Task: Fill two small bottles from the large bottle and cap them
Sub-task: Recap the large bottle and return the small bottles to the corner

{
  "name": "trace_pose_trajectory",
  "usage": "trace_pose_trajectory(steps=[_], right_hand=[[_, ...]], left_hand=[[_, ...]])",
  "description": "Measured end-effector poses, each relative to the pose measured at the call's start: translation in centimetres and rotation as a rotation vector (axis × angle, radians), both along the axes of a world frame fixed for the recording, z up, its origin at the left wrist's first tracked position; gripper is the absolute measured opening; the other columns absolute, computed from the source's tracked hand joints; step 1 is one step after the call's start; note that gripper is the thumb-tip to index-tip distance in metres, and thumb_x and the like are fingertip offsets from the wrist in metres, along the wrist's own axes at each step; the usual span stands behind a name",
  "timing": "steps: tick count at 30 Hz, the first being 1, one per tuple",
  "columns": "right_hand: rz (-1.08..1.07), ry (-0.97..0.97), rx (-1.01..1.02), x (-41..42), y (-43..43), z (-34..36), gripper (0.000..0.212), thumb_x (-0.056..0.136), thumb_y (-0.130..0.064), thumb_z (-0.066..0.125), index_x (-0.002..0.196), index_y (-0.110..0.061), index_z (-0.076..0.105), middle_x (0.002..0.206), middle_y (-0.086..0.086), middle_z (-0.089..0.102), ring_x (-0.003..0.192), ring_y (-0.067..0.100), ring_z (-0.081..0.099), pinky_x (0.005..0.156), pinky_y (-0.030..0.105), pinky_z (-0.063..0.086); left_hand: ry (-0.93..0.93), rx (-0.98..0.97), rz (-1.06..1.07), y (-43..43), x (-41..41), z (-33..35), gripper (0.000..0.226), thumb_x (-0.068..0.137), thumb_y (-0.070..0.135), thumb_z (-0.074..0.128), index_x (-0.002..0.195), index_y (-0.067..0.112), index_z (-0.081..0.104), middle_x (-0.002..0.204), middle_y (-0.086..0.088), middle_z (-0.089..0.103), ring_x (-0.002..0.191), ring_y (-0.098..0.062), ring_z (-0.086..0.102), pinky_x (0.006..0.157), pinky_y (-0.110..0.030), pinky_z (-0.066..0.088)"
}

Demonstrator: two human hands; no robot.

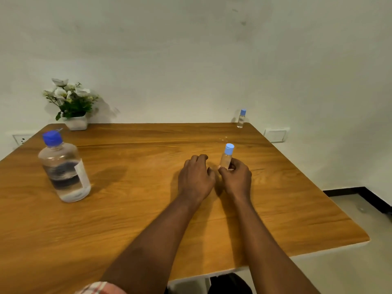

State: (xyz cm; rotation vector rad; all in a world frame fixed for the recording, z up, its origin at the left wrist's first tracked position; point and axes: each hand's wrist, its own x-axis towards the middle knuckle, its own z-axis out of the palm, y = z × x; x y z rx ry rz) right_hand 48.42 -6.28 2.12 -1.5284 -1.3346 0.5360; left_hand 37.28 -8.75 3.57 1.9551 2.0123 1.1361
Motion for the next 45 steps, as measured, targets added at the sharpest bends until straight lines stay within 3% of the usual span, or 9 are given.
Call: trace_pose_trajectory(steps=[8,17,25,29,36,45], right_hand=[[-0.061,0.029,0.041,3.5,7.4,-0.1,0.032,0.084,-0.020,0.072,0.116,-0.015,0.069,0.108,-0.001,0.072,0.092,0.012,0.062,0.074,0.024,0.042],[-0.121,-0.006,0.057,4.5,19.0,-0.6,0.019,0.084,-0.028,0.073,0.102,-0.021,0.074,0.095,-0.003,0.073,0.084,0.016,0.066,0.064,0.026,0.046],[-0.099,-0.125,0.037,5.1,27.8,-0.6,0.017,0.086,-0.030,0.070,0.100,-0.021,0.073,0.096,0.002,0.073,0.087,0.023,0.067,0.073,0.037,0.055],[-0.131,-0.152,0.006,5.4,31.3,-0.6,0.028,0.086,-0.034,0.071,0.110,-0.020,0.070,0.104,0.004,0.071,0.093,0.025,0.066,0.079,0.039,0.055],[-0.155,-0.182,0.021,5.4,33.7,-0.5,0.027,0.082,-0.033,0.074,0.104,-0.018,0.069,0.103,0.004,0.070,0.094,0.024,0.065,0.069,0.030,0.041],[-0.178,-0.276,-0.008,5.2,34.2,-0.7,0.031,0.082,-0.033,0.075,0.105,-0.015,0.065,0.105,0.007,0.068,0.095,0.026,0.065,0.069,0.031,0.043]], left_hand=[[-0.014,-0.053,-0.028,8.6,2.9,0.0,0.043,0.090,0.028,0.052,0.132,0.017,0.050,0.127,-0.002,0.057,0.118,-0.021,0.050,0.092,-0.036,0.047],[-0.032,-0.017,-0.118,19.2,5.3,-1.5,0.044,0.089,0.029,0.055,0.130,0.015,0.053,0.125,-0.004,0.059,0.116,-0.020,0.052,0.096,-0.038,0.046],[-0.037,0.035,-0.136,28.0,7.0,-1.9,0.037,0.090,0.027,0.054,0.125,0.012,0.057,0.117,-0.008,0.062,0.105,-0.023,0.057,0.086,-0.036,0.048],[-0.030,0.045,-0.137,31.1,7.0,-2.4,0.040,0.089,0.029,0.055,0.125,0.012,0.057,0.116,-0.008,0.063,0.106,-0.023,0.056,0.084,-0.033,0.045],[-0.014,0.061,-0.142,34.2,7.1,-2.5,0.037,0.090,0.028,0.056,0.122,0.011,0.057,0.112,-0.008,0.064,0.102,-0.024,0.057,0.080,-0.030,0.042],[-0.030,0.044,-0.135,34.2,7.1,-2.5,0.038,0.090,0.027,0.057,0.123,0.010,0.058,0.114,-0.008,0.064,0.104,-0.022,0.058,0.081,-0.029,0.043]])
